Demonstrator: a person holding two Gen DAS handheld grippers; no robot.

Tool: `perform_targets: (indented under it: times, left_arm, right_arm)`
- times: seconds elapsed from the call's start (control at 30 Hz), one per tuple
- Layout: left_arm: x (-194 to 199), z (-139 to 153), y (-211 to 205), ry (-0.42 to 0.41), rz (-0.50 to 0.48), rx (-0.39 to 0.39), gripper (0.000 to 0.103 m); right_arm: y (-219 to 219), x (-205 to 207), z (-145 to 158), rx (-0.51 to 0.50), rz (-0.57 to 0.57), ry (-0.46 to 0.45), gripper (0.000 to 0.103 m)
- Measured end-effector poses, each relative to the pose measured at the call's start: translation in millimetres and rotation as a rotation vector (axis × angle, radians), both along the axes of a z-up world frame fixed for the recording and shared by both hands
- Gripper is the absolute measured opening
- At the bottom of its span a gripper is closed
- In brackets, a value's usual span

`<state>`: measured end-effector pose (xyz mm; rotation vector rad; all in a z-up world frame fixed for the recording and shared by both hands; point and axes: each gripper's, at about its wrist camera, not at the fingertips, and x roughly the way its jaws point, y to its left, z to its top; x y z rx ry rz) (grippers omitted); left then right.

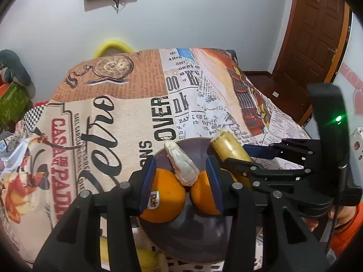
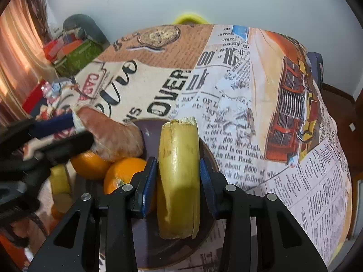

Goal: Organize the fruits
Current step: 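Carry the grapefruit segment and corn onto the plate and open both grippers, then withdraw both grippers from the plate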

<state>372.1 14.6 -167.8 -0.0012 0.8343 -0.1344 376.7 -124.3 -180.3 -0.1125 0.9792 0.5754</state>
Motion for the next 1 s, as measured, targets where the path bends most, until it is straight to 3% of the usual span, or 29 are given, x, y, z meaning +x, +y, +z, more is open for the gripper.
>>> perform_targets:
  times: [0.1,0.5,1.0]
  left_arm:
    - [-6,4,3,-0.001,0.007,-0.003,0.045]
    - [-44,24,14,-0.023,0.04,0.004,0.046]
    - [-142,41,31,-0.045,0.087,0.006,0.055]
  right_arm:
    - [-5,0,4,0.017,-0.009,0.009,0.036]
    - [-20,-51,45,-0.01,-0.034,-0.104,0.036]
    - [-53,-147,76,0.042,-0.114,-0.157,0.04]
